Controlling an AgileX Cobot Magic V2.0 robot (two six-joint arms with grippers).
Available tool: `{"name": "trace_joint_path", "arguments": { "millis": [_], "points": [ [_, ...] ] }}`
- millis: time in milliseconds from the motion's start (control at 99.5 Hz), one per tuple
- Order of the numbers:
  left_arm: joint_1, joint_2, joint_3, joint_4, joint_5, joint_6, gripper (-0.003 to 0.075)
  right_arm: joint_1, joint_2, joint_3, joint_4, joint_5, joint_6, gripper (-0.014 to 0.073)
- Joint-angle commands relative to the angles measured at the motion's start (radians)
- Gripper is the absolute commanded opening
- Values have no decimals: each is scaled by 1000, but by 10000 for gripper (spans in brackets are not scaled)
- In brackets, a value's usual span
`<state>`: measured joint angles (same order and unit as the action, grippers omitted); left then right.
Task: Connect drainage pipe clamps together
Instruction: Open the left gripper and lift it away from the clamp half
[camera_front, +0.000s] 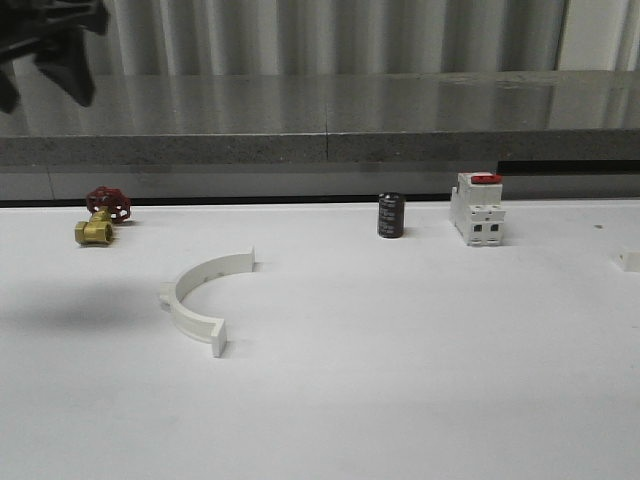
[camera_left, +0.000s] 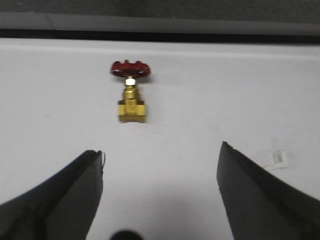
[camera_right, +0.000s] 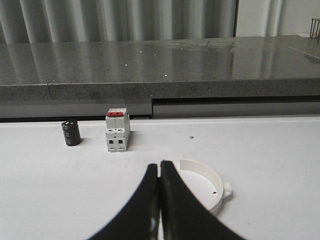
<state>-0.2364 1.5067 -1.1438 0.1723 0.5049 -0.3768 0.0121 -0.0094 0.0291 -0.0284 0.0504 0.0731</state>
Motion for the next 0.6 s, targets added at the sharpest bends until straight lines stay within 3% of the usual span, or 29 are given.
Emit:
{"name": "trace_joint_path", "arguments": {
  "millis": [0, 593],
  "points": [
    [38, -137, 59, 14, -64, -7, 480, -5, -15, -20, 1, -84, -2, -67],
    [52, -804, 625, 46, -98, -7, 468, -5, -15, -20, 1, -84, -2, -67]
  ]
}}
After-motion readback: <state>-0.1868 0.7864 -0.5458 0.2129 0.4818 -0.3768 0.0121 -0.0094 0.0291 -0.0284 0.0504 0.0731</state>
